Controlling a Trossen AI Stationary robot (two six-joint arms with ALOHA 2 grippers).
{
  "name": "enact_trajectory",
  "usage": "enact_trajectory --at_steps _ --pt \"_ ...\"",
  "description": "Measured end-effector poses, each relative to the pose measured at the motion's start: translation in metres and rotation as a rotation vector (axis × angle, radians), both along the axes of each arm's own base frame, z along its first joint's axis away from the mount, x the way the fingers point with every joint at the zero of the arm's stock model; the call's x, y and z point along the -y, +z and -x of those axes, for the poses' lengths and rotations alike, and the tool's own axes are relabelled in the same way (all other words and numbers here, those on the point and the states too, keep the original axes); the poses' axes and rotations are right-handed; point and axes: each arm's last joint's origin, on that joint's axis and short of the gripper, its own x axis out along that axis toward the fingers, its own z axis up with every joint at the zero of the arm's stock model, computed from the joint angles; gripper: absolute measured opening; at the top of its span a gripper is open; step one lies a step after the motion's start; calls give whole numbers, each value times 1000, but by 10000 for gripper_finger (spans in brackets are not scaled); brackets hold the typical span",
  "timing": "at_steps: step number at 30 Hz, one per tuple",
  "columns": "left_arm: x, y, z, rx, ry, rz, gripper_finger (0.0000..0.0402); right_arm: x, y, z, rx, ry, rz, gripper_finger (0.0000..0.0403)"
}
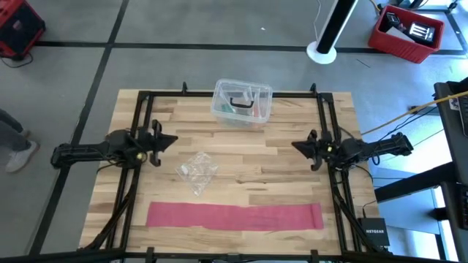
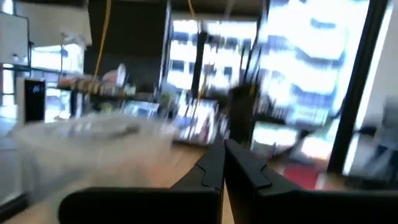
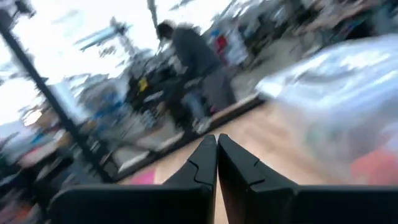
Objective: Roll bandage
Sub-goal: Roll the pink bandage
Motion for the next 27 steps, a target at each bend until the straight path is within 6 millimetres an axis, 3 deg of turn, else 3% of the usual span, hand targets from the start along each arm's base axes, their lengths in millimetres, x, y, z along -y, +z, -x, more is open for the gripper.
enact_trajectory --at_steps 3,6,11,18,23,27 --pt "0 14 5 152 13 3 1 1 11 2 85 -17 49 17" --pt "0 25 7 211 9 -18 1 -1 24 1 53 5 116 17" --pt "3 41 -6 94 -30 -25 1 -5 61 -7 -96 91 163 17" --pt "13 48 -51 -137 -113 -11 1 -18 107 -38 -429 285 79 17" --pt "24 47 -81 -254 -172 -5 1 -47 119 -65 -677 485 -10 29" --pt "31 46 -99 -311 -196 -13 1 -83 112 -84 -826 568 -20 65"
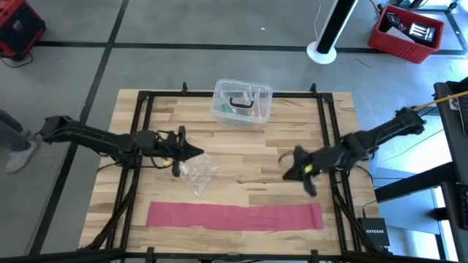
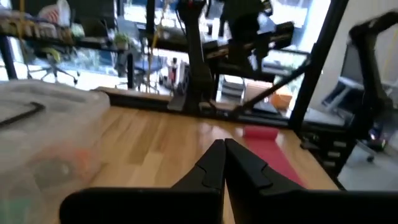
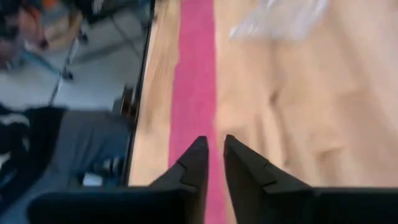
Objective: Roll bandage
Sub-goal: Roll the pink bandage
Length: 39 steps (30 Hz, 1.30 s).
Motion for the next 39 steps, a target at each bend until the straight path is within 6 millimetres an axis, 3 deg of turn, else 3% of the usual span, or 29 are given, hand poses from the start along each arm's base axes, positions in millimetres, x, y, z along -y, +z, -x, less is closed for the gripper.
enact_trajectory --at_steps 3,7,16,26,31,39 --pt "0 -6 -10 -33 5 -74 1 -30 -16 -8 -116 29 7 100" --pt "-2 0 -17 67 30 -65 1 -67 -44 -9 -273 14 -23 140" --pt "0 -1 -19 74 16 -56 1 -136 -87 36 -571 -8 -108 173" --pt "2 -3 -19 51 7 -59 1 -158 -108 76 -773 -23 0 172" --pt "2 -7 -19 16 6 -43 1 -163 -101 81 -779 -52 131 172" --pt "2 -7 -19 13 8 -19 1 -175 -120 79 -800 -163 184 172"
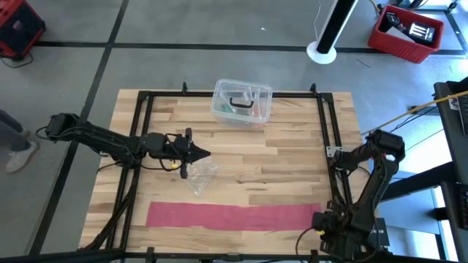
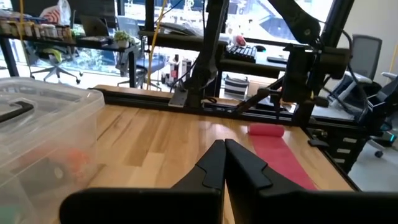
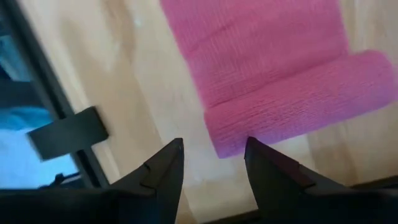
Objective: Roll bandage
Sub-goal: Roll the pink bandage
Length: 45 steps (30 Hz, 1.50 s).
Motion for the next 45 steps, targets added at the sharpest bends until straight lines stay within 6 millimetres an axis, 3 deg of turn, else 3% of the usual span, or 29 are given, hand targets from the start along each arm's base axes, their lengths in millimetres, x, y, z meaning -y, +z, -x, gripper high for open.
enact_trajectory --at_steps 10,29,38,45 --pt "0 -1 0 -8 0 -1 1 0 -6 5 -19 -178 44 172" --pt "0 -1 0 -9 1 -1 1 13 -7 9 -17 -149 195 172" --pt "0 -1 0 -9 1 -21 1 17 -6 6 114 -143 255 172" --pt "0 -1 0 -9 1 -21 1 16 -7 8 21 -86 243 172"
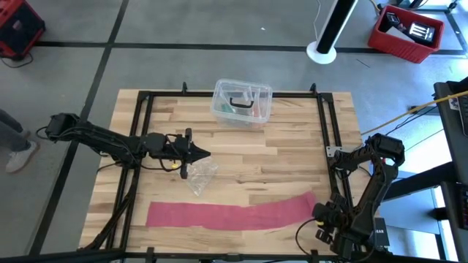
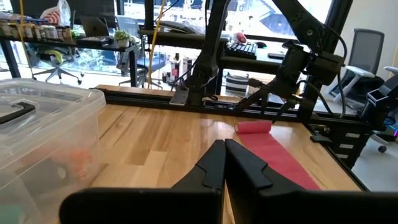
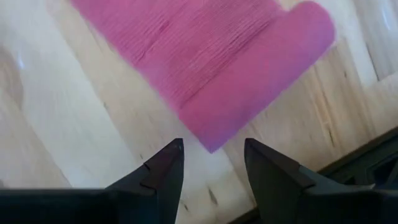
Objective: Roll bandage
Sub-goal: Roll the pink bandage
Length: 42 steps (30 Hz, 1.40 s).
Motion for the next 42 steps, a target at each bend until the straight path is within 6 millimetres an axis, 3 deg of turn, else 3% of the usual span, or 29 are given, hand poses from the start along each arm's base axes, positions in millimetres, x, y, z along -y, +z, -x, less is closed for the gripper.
enact_trajectory --at_steps 9,19,42 --pt "0 0 0 0 0 0 1 2 -9 0 -20 75 40 172" --pt "0 0 0 -1 0 -12 1 -5 -33 -4 48 -14 99 172" --pt "0 -1 0 -5 1 0 1 -10 -26 -7 106 -38 110 172"
